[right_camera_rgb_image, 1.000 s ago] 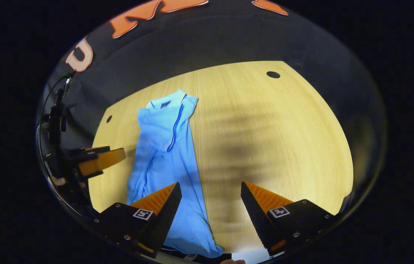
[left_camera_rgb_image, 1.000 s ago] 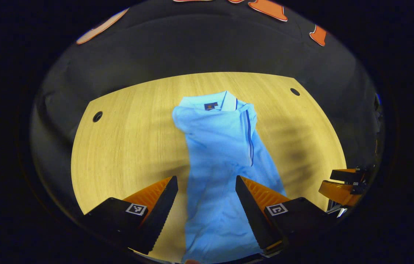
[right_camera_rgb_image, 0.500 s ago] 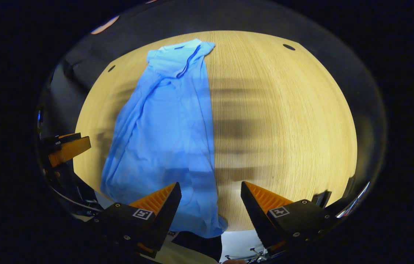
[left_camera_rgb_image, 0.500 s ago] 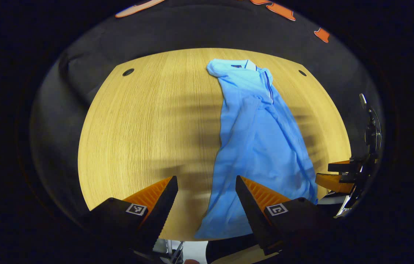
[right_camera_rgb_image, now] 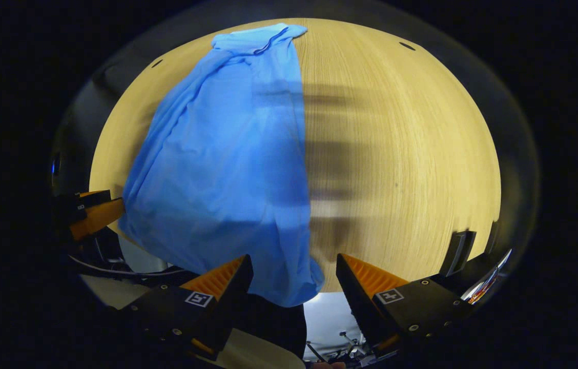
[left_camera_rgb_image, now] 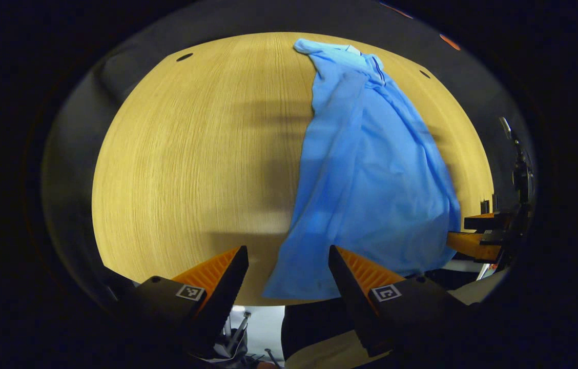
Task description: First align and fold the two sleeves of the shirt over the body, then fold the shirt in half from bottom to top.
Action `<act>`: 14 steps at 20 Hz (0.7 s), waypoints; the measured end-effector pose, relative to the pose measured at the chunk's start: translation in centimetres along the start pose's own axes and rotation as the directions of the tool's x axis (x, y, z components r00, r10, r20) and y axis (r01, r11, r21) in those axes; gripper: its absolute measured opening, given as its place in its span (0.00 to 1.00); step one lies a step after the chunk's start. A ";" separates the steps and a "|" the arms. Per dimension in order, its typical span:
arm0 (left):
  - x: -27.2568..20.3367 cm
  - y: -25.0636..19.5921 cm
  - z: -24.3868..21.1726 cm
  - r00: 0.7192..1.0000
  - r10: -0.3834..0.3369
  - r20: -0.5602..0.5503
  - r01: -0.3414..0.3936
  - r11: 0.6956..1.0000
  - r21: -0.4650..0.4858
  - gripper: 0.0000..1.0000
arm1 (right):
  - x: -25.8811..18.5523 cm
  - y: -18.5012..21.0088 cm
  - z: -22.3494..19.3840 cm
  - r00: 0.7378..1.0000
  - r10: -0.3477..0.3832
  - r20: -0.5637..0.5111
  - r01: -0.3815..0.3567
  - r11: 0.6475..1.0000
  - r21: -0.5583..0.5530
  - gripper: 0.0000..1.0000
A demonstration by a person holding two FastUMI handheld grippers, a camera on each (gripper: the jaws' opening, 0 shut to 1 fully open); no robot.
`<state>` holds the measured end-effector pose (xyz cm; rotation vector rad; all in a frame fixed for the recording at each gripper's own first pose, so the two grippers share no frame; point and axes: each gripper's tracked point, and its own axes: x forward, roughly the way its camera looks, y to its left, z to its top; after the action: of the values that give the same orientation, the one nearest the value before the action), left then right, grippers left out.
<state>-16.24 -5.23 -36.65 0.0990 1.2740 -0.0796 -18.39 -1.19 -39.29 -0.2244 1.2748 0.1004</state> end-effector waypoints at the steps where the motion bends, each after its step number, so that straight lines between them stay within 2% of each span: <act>1: 0.4 0.1 -0.3 1.000 0.007 -0.007 -0.007 1.000 0.002 1.00 | 0.4 0.3 -0.4 1.000 0.000 -0.011 0.000 1.000 -0.001 0.99; 7: 1.9 -0.2 -2.7 0.998 -0.002 -0.063 0.001 1.000 -0.017 1.00 | 1.2 0.2 -0.5 1.000 -0.029 -0.013 0.029 0.999 -0.019 0.98; 8: 1.8 -0.1 -2.7 0.998 0.017 -0.060 -0.017 1.000 -0.009 1.00 | 1.1 0.1 -0.6 0.999 -0.037 -0.011 0.037 0.999 -0.025 0.98; 10: 2.0 -0.3 -2.7 0.998 0.033 -0.060 -0.032 0.999 0.018 1.00 | 1.2 -0.4 -0.7 0.997 -0.078 -0.003 0.078 0.995 -0.057 0.92; 11: 2.0 -0.4 -2.6 0.998 0.031 -0.054 -0.030 0.999 0.019 0.97 | 1.4 -0.4 -0.8 0.997 -0.078 -0.010 0.078 0.995 -0.069 0.81; 12: 2.2 -0.6 -2.7 0.998 0.028 -0.055 -0.027 1.000 0.009 0.76 | 1.2 -0.3 -0.8 0.997 -0.078 -0.004 0.077 0.994 -0.072 0.74; 13: 2.0 -0.9 -2.7 0.998 0.022 -0.060 -0.023 1.000 -0.005 0.54 | 1.3 -0.3 -0.7 0.997 -0.076 0.002 0.076 0.995 -0.065 0.62; 14: 2.0 -1.3 -2.5 0.998 0.000 -0.058 -0.001 1.000 -0.019 0.46 | 1.3 -0.3 -0.7 0.998 -0.070 0.003 0.070 0.996 -0.053 0.44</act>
<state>-18.19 -6.22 -39.31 0.0858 1.3323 -0.0647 -18.58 -1.71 -40.64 -0.3147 1.2626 0.0743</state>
